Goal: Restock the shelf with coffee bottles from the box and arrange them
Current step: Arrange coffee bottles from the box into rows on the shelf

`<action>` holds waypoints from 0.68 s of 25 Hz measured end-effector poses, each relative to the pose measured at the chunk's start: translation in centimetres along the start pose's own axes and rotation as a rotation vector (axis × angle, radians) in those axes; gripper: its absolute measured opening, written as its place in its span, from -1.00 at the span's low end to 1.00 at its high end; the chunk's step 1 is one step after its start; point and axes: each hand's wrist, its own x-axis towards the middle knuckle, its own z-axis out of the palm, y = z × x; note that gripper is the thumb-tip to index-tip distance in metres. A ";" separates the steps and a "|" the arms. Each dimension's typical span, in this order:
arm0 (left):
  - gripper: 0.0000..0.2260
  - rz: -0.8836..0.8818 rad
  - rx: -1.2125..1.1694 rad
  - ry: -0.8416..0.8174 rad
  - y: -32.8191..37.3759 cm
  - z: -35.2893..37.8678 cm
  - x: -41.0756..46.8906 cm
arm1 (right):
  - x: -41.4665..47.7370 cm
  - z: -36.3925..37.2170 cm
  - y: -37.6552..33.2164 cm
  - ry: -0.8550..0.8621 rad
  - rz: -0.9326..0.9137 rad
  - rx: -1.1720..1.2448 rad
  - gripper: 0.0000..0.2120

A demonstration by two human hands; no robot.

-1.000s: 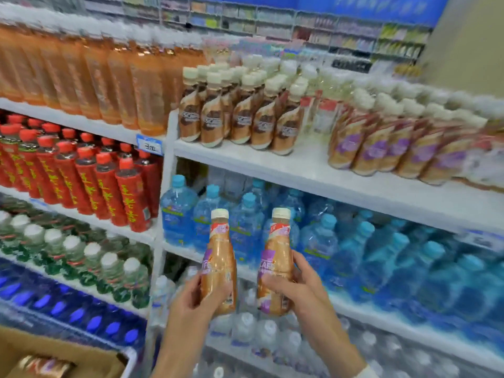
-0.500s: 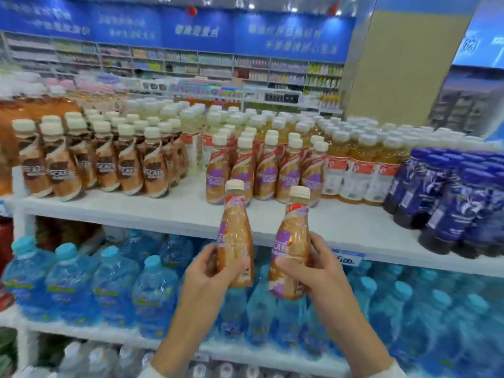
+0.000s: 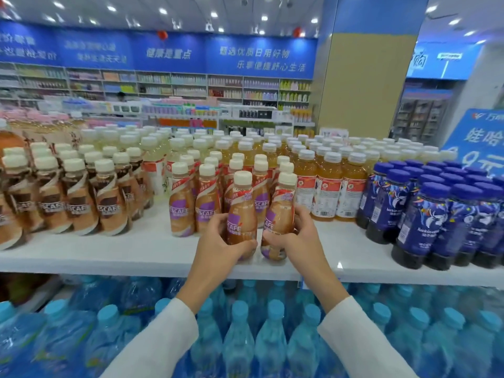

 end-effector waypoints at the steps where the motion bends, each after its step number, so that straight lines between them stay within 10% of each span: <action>1: -0.40 -0.001 0.007 0.005 -0.4 0.1 0.1 | 0.2 0.0 0.4 -0.002 0.002 -0.008 -0.29; 17: -0.34 0.004 0.147 0.097 -1.9 -0.1 0.1 | -0.9 0.7 3.1 0.200 -0.093 -0.426 -0.30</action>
